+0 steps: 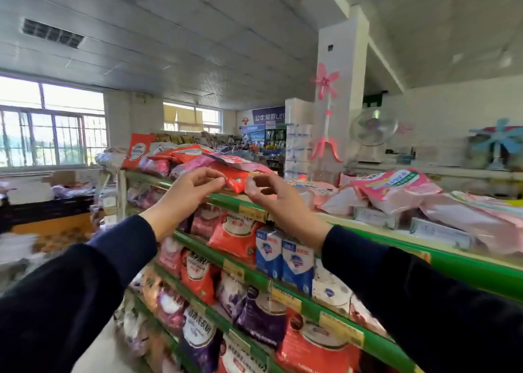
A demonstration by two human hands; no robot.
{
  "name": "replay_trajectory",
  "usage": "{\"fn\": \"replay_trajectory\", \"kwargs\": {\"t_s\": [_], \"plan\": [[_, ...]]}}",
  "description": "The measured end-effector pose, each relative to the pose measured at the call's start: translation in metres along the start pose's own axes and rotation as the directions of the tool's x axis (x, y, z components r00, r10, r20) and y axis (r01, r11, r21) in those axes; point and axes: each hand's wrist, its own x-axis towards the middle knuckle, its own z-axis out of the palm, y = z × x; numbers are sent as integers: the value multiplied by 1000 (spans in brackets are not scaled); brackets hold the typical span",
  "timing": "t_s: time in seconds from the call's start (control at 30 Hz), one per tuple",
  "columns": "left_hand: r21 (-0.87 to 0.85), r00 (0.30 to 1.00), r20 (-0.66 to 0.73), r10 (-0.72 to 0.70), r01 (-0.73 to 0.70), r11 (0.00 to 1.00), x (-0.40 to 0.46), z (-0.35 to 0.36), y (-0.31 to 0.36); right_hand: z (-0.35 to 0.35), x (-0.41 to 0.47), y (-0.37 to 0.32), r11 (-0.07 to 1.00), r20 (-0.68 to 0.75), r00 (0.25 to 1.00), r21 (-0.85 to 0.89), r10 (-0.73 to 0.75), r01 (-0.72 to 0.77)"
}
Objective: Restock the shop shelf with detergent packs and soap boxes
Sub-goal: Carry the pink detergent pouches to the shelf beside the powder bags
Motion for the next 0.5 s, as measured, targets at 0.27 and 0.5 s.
{"fn": "replay_trajectory", "kwargs": {"t_s": [0.27,0.5], "plan": [[-1,988,142,57,-58,998,87,89,3,-81,39,56,982,-82,979,-24,185,-187],[207,952,301,62,-128,970,187,121,-10,-130,120,102,900,-209,877,151,433,-408]]}}
